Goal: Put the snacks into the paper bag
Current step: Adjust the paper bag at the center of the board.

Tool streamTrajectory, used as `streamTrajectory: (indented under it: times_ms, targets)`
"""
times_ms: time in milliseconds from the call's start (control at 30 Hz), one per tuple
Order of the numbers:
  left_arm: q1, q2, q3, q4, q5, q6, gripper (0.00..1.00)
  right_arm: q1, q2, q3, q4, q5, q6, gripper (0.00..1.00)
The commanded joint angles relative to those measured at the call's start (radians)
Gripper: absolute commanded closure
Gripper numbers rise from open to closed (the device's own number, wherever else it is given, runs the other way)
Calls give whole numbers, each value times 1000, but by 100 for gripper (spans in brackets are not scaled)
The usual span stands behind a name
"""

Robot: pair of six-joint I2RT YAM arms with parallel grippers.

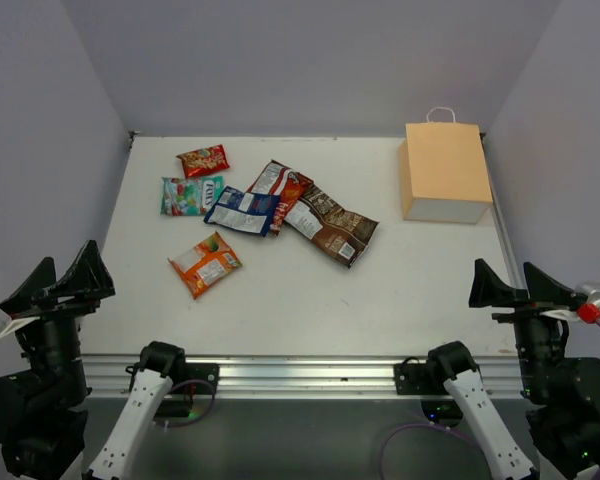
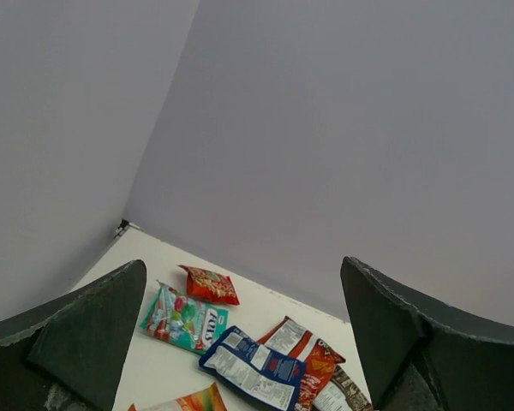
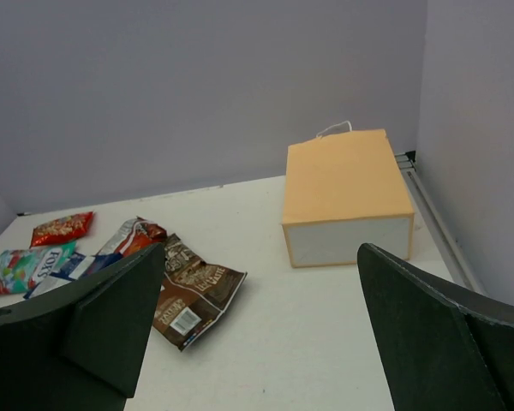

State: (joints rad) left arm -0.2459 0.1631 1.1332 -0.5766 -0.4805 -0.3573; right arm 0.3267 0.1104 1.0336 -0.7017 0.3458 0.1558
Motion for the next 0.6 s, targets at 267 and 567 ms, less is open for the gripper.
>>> streamTrajectory:
  times_ms: [267, 567]
  targets:
    - [-9, -5, -78, 72, -15, -26, 0, 0, 78, -33, 30, -27, 7, 1]
    - [-9, 88, -183, 57, 69, -63, 0, 0, 305, -69, -36, 7, 137, 1]
